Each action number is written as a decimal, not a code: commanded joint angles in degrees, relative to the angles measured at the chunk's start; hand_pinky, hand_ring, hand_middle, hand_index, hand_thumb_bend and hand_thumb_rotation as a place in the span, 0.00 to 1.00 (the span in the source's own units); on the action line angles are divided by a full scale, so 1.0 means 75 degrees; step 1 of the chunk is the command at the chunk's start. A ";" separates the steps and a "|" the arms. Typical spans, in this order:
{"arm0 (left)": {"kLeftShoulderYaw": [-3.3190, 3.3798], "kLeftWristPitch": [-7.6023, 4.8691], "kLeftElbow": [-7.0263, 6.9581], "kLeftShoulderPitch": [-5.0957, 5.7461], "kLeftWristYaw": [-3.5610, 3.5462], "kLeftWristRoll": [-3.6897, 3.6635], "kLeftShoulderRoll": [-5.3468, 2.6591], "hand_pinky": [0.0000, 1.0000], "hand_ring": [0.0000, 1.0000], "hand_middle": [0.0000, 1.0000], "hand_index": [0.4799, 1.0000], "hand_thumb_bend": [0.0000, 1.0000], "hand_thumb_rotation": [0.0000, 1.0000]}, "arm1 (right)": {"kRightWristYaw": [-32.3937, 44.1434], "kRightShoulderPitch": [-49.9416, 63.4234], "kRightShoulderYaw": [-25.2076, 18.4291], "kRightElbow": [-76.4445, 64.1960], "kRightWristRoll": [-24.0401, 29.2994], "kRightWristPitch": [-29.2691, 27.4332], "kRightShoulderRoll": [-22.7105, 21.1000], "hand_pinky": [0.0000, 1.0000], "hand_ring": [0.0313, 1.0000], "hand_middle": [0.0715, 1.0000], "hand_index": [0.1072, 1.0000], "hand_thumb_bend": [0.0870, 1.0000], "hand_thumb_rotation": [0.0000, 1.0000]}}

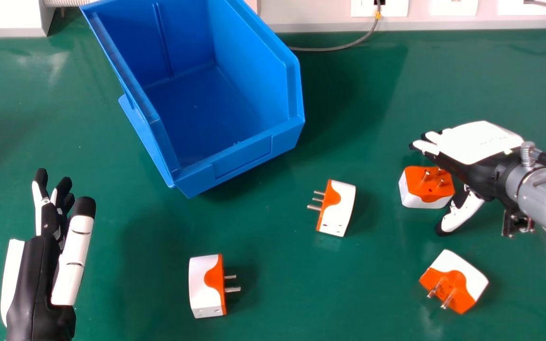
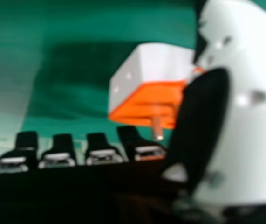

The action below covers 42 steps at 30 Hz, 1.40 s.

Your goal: Pick all objects and put in blue box

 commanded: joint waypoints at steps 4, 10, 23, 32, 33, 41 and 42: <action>0.0009 -0.0081 -0.0184 0.0062 0.0003 0.0098 0.0072 0.98 0.99 0.99 1.00 0.63 0.90 | -0.0081 -0.0113 0.0116 -0.0041 -0.0057 -0.0071 0.0005 0.93 0.97 0.96 0.92 0.47 0.32; -0.0020 0.0136 -0.0419 0.0130 0.0001 0.0051 0.0000 0.98 0.99 0.99 1.00 0.66 0.91 | -0.0033 -0.0146 0.0132 -0.0006 -0.0016 -0.0130 0.0024 0.92 0.95 0.94 0.90 0.46 0.31; -0.0035 0.0439 -0.0780 0.0225 0.0056 0.0175 -0.0006 0.97 0.99 0.99 1.00 0.65 0.91 | 0.0186 -0.0281 0.0331 0.0136 0.0014 -0.0217 0.0112 0.89 0.93 0.91 0.87 0.44 0.31; -0.0014 0.0614 -0.0991 0.0272 0.0052 0.0149 -0.0013 0.94 0.98 0.98 1.00 0.67 0.90 | 0.0049 -0.0334 0.0412 0.0196 -0.0044 -0.0291 0.0175 0.83 0.87 0.87 0.83 0.43 0.27; -0.0013 0.0635 -0.1013 0.0276 0.0047 0.0137 -0.0017 0.94 0.98 0.98 0.99 0.67 0.90 | 0.0002 -0.0361 0.0449 0.0227 -0.0091 -0.0295 0.0186 0.80 0.85 0.84 0.79 0.43 0.27; -0.0023 0.0809 -0.1260 0.0333 0.0060 0.0172 -0.0033 0.93 0.97 0.97 0.99 0.67 0.89 | -0.0404 -0.0413 0.0597 0.0409 -0.0146 -0.0285 0.0282 0.70 0.74 0.73 0.64 0.44 0.22; -0.0022 0.0837 -0.1298 0.0342 0.0061 0.0181 -0.0027 0.93 0.97 0.97 0.99 0.67 0.89 | -0.0434 -0.0409 0.0578 0.0441 -0.0117 -0.0278 0.0301 0.64 0.67 0.66 0.59 0.44 0.21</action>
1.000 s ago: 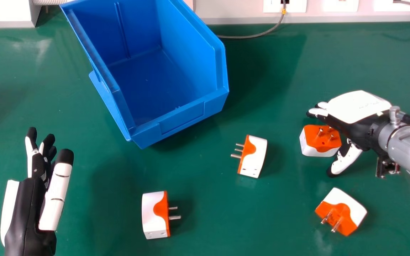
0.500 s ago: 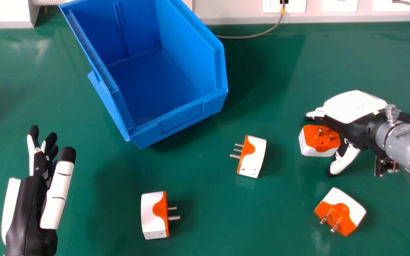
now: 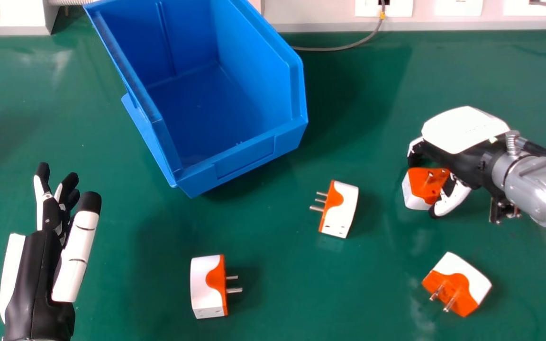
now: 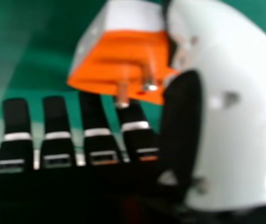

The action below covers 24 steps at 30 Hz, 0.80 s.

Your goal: Pick all objects and put in blue box

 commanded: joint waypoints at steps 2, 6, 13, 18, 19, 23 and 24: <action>0.0033 0.0028 -0.0316 0.0045 0.0031 0.0023 0.0045 0.93 0.97 0.97 0.98 0.66 0.88 | 0.0009 0.0102 0.0057 0.0181 0.0030 -0.0112 0.0071 0.58 0.61 0.60 0.56 0.44 0.20; 0.0039 0.0084 -0.0379 0.0055 0.0013 0.0011 0.0058 0.92 0.97 0.97 0.98 0.66 0.87 | -0.0160 0.0101 0.0018 0.0300 0.0098 -0.0136 0.0129 0.46 0.49 0.49 0.50 0.44 0.18; 0.0066 0.0180 -0.0479 0.0070 -0.0014 0.0014 0.0095 0.91 0.96 0.96 0.97 0.66 0.86 | -0.0358 0.0121 -0.0018 0.0421 0.0219 -0.0127 0.0152 0.23 0.25 0.27 0.45 0.44 0.16; 0.0062 0.0218 -0.0529 0.0081 -0.0013 0.0034 0.0096 0.91 0.96 0.96 0.96 0.66 0.86 | -0.0381 0.0161 -0.0057 0.0375 0.0268 -0.0090 0.0133 0.15 0.16 0.18 0.42 0.44 0.16; 0.0062 0.0228 -0.0540 0.0081 -0.0014 0.0034 0.0096 0.90 0.96 0.96 0.96 0.66 0.85 | -0.0391 0.0166 -0.0065 0.0374 0.0280 -0.0084 0.0133 0.14 0.15 0.17 0.42 0.44 0.15; 0.0066 0.0279 -0.0591 0.0081 -0.0033 0.0000 0.0092 0.90 0.95 0.96 0.96 0.65 0.85 | -0.0371 0.0207 -0.0138 0.0329 0.0370 -0.0040 0.0138 0.12 0.14 0.16 0.41 0.44 0.15; 0.0062 0.0293 -0.0617 0.0089 -0.0036 -0.0001 0.0086 0.90 0.95 0.96 0.95 0.65 0.85 | -0.0371 0.0224 -0.0160 0.0287 0.0392 -0.0031 0.0130 0.12 0.14 0.16 0.41 0.44 0.15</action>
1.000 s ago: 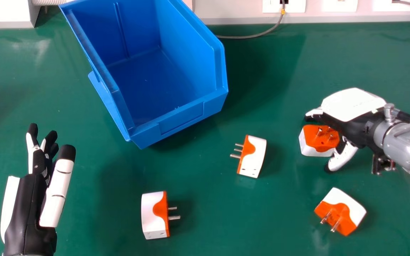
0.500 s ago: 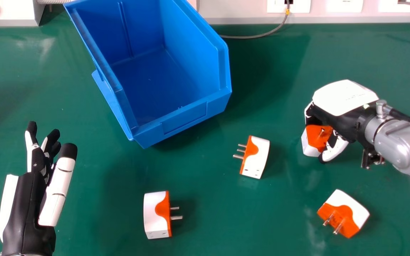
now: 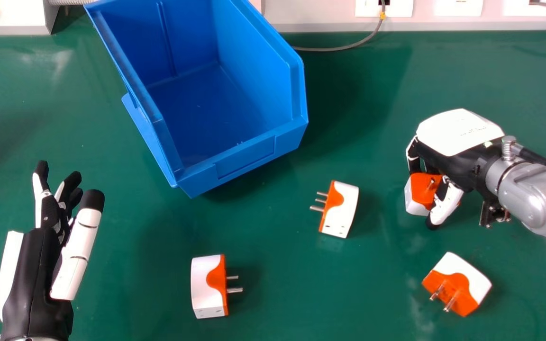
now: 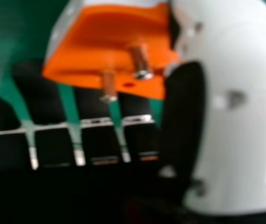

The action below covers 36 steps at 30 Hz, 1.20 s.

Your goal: Pick all objects and put in blue box

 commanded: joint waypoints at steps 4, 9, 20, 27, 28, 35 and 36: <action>0.0037 -0.0012 -0.0277 0.0041 -0.0006 0.0011 0.0065 0.90 0.95 0.96 0.95 0.65 0.84 | -0.0010 0.0210 -0.0159 -0.0131 0.0147 -0.0005 -0.0094 0.12 0.14 0.17 0.41 0.44 0.15; 0.0042 -0.0008 -0.0239 0.0004 -0.0017 0.0000 0.0075 0.89 0.95 0.96 0.95 0.65 0.84 | -0.0025 0.0286 -0.0325 -0.0268 0.0278 -0.0001 -0.0134 0.12 0.13 0.16 0.41 0.44 0.15; 0.0062 0.0051 -0.0170 -0.0092 -0.0004 0.0014 0.0093 0.89 0.95 0.95 0.95 0.65 0.84 | 0.0106 0.0832 -0.1110 -0.1644 0.0758 0.0030 -0.0485 0.08 0.10 0.12 0.41 0.44 0.15; 0.0078 0.0113 -0.0133 -0.0174 -0.0009 0.0014 0.0100 0.89 0.95 0.95 0.95 0.65 0.84 | 0.0400 0.1420 -0.1729 -0.3230 0.1044 0.0177 -0.0780 0.07 0.08 0.11 0.41 0.44 0.15; 0.0082 0.0117 -0.0104 -0.0203 -0.0008 0.0010 0.0103 0.89 0.95 0.95 0.95 0.65 0.84 | 0.0412 0.1496 -0.1831 -0.3460 0.1083 0.0168 -0.0814 0.07 0.08 0.11 0.41 0.44 0.15; 0.0079 0.0147 -0.0006 -0.0336 0.0026 0.0058 0.0113 0.89 0.95 0.95 0.95 0.64 0.83 | 0.0593 0.2040 -0.2481 -0.5273 0.1267 0.0138 -0.1026 0.06 0.07 0.10 0.41 0.44 0.15; 0.0075 0.0152 0.0005 -0.0353 0.0032 0.0066 0.0113 0.89 0.95 0.95 0.95 0.64 0.83 | 0.0627 0.2120 -0.2572 -0.5592 0.1253 0.0149 -0.1049 0.06 0.07 0.10 0.41 0.44 0.15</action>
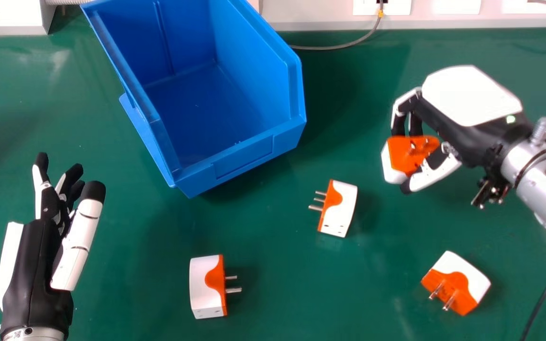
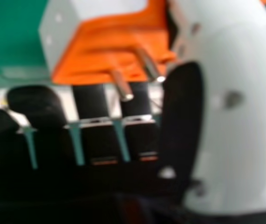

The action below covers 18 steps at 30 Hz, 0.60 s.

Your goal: Pick all objects and put in blue box

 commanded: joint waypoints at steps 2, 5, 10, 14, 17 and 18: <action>0.0007 -0.0011 -0.0001 -0.0111 0.0067 0.0100 0.0079 0.89 0.95 0.95 0.95 0.64 0.83 | 0.0080 0.0160 -0.0445 -0.1147 0.0102 -0.0009 -0.0221 0.06 0.07 0.10 0.41 0.44 0.15; -0.0007 -0.0013 0.0021 -0.0153 0.0089 0.0146 0.0078 0.89 0.95 0.95 0.95 0.64 0.83 | 0.0223 0.0330 -0.0623 -0.1923 0.0101 0.0029 -0.0155 0.07 0.08 0.11 0.41 0.44 0.15; -0.0023 -0.0002 0.0068 -0.0204 0.0103 0.0207 0.0070 0.89 0.95 0.95 0.95 0.64 0.83 | 0.0395 0.0526 -0.0740 -0.2782 0.0234 -0.0003 0.0116 0.06 0.08 0.12 0.41 0.44 0.14; -0.0061 0.0032 0.0018 -0.0214 0.0127 0.0264 0.0037 0.89 0.94 0.95 0.95 0.63 0.83 | 0.0505 0.0600 -0.0755 -0.3151 0.0281 -0.0066 0.0353 0.05 0.07 0.11 0.41 0.44 0.14; -0.0095 0.0053 -0.0002 -0.0239 0.0164 0.0277 0.0006 0.88 0.94 0.95 0.95 0.63 0.83 | 0.0702 0.0600 -0.0666 -0.3406 0.0492 -0.0135 0.0646 0.05 0.07 0.10 0.41 0.44 0.14; -0.0109 0.0049 0.0000 -0.0246 0.0175 0.0279 -0.0003 0.88 0.94 0.95 0.95 0.63 0.82 | 0.0798 0.0596 -0.0615 -0.3476 0.0598 -0.0152 0.0759 0.05 0.06 0.10 0.41 0.44 0.15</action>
